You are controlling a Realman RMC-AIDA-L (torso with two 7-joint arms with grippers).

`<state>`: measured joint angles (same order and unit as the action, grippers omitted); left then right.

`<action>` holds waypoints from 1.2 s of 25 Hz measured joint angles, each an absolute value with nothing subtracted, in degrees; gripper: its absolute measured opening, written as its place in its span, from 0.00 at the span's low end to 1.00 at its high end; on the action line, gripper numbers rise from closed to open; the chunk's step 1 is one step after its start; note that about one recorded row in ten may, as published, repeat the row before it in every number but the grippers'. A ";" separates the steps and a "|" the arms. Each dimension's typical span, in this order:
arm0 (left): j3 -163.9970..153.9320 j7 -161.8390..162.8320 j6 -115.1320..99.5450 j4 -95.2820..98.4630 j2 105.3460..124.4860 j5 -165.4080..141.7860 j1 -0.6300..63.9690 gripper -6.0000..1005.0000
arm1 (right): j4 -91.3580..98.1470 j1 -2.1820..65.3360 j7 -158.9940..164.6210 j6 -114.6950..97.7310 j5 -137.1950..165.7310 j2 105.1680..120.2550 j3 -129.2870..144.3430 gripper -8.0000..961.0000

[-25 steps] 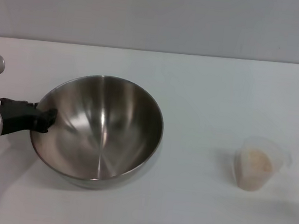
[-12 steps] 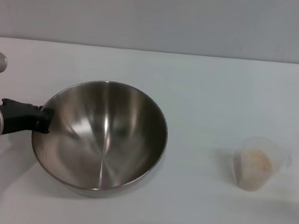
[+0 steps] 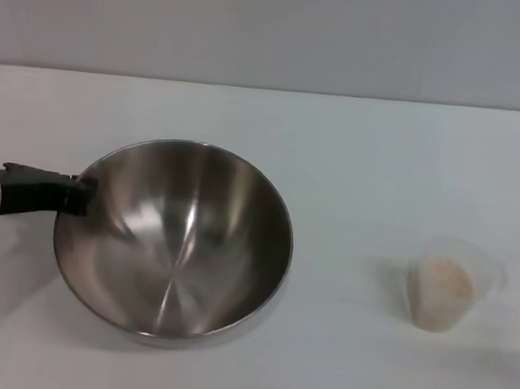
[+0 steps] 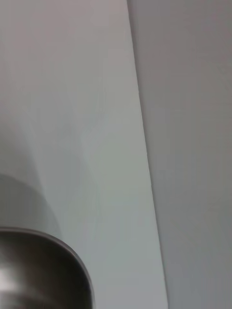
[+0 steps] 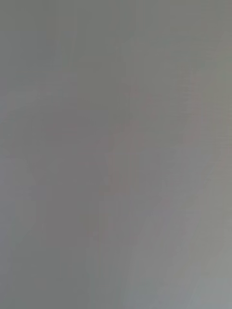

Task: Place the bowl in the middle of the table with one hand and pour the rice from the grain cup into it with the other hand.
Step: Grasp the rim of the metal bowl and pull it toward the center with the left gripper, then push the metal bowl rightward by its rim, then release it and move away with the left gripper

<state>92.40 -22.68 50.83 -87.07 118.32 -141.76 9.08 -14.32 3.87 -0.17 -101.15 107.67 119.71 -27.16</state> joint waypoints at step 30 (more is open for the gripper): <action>95.04 -26.03 53.40 -82.33 118.49 -125.36 14.50 0.05 | -14.41 4.29 -0.17 -100.36 107.42 119.71 -26.18 0.86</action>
